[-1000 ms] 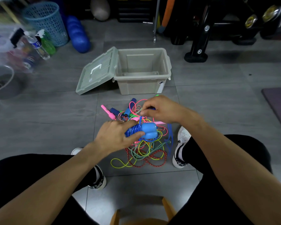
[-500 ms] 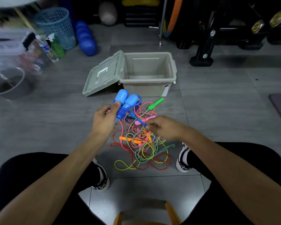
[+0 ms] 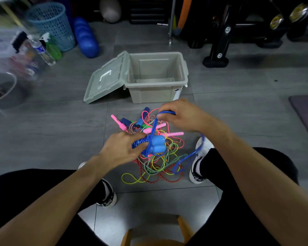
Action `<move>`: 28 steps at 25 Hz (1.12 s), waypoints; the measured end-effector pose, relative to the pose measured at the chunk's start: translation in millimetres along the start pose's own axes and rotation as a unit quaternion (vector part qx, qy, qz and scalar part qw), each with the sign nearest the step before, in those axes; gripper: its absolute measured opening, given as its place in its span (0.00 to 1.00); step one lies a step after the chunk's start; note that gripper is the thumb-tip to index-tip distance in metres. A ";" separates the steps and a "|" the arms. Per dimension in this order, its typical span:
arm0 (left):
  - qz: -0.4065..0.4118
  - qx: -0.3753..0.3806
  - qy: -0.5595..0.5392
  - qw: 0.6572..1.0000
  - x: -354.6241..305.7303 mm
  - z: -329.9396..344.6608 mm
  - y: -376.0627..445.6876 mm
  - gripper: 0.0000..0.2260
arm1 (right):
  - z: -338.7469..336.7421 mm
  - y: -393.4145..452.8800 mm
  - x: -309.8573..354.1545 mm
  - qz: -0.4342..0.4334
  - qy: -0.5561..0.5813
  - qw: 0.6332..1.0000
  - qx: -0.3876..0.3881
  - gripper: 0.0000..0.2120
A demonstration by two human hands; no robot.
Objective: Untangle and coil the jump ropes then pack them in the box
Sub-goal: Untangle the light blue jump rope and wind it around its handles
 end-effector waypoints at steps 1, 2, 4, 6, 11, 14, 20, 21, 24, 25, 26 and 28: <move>0.037 -0.015 -0.026 0.999 -5.0 -0.8 -1.2 0.24 | 1.4 3.1 -6.2 0.014 0.019 1.000 -0.003 0.08; 0.066 -0.033 -0.050 0.996 -7.8 -3.6 -1.7 0.21 | 2.9 6.2 -12.2 0.027 0.036 0.999 -0.005 0.08; 0.090 -0.060 -0.092 0.990 -9.4 -11.0 -1.1 0.16 | 7.8 11.9 -27.2 0.066 0.072 0.995 -0.011 0.07; 0.093 -0.070 -0.116 0.986 -10.4 -16.4 -0.9 0.15 | 15.2 12.5 -40.9 0.105 0.101 0.989 -0.007 0.06; 0.033 -0.052 -0.237 0.969 -7.4 -14.7 1.6 0.14 | 29.2 3.2 -45.3 0.137 0.198 0.970 0.028 0.07; -0.038 -0.042 -0.313 0.948 -5.4 -18.1 3.5 0.16 | 42.2 -1.8 -53.7 0.189 0.200 0.959 0.067 0.12; -0.288 -0.148 -0.470 0.821 11.7 -35.0 10.5 0.09 | 77.5 -18.4 -60.4 0.260 0.316 0.902 0.140 0.17; -0.334 -0.158 -0.462 0.806 18.8 -36.8 11.1 0.11 | 77.3 -18.2 -52.5 0.236 0.280 0.922 0.123 0.16; -0.400 -0.166 -0.399 0.808 29.7 -33.0 12.4 0.16 | 90.3 -15.3 -18.6 0.092 0.050 0.986 0.134 0.14; -0.401 -0.167 -0.351 0.830 30.4 -30.7 12.4 0.17 | 96.5 -15.9 -3.7 0.045 -0.042 0.985 0.163 0.13; -0.394 -0.161 -0.287 0.858 30.6 -28.3 12.5 0.18 | 99.8 -15.7 12.0 -0.002 -0.120 0.976 0.182 0.12; -0.358 -0.121 -0.153 0.913 25.9 -24.9 11.8 0.20 | 95.3 -15.3 41.9 -0.070 -0.206 0.955 0.201 0.08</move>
Point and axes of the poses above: each hand's wrist, its own y-axis towards the middle knuckle, its own z-axis out of the palm, x = y × z, the point moved 4 cm from there along y, towards the middle knuckle, and after that the axes turned 1 degree about -x, right-handed, at the moved point
